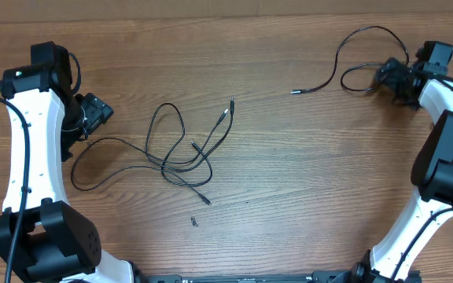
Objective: Untangle cables
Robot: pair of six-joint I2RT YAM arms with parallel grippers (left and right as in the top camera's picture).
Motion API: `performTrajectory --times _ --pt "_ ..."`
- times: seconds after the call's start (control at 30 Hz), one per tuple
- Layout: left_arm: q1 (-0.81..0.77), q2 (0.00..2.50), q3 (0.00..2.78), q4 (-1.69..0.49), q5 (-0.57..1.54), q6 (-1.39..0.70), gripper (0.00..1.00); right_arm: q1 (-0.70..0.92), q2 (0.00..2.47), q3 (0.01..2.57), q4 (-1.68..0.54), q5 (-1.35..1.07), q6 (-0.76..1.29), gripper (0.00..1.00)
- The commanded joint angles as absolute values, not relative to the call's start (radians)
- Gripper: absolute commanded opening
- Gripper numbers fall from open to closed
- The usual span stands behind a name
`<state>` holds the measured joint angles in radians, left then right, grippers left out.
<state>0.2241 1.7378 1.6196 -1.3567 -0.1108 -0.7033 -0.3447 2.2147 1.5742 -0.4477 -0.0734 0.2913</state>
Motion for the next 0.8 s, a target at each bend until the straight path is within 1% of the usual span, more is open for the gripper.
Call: performTrajectory --times 0.0,0.17,0.43,0.6,0.77 --pt "0.22 1.745 1.638 -1.356 -0.111 -0.692 1.0 -0.344 2.146 1.539 -0.521 -0.054 0.262 1.0" --pt "0.22 1.745 1.638 -1.356 -0.111 -0.692 1.0 -0.342 1.988 1.539 -0.62 -0.068 0.227 1.0" --pt "0.221 1.745 1.638 -1.356 -0.111 -0.691 0.99 -0.308 1.778 1.539 -0.786 -0.313 0.214 1.0" --pt "0.22 1.745 1.638 -1.356 -0.111 -0.692 1.0 -0.183 1.705 1.539 -0.882 -0.335 0.127 1.0" --pt "0.22 1.745 1.638 -1.356 -0.111 -0.692 1.0 0.005 1.693 1.539 -0.964 -0.331 0.099 1.0"
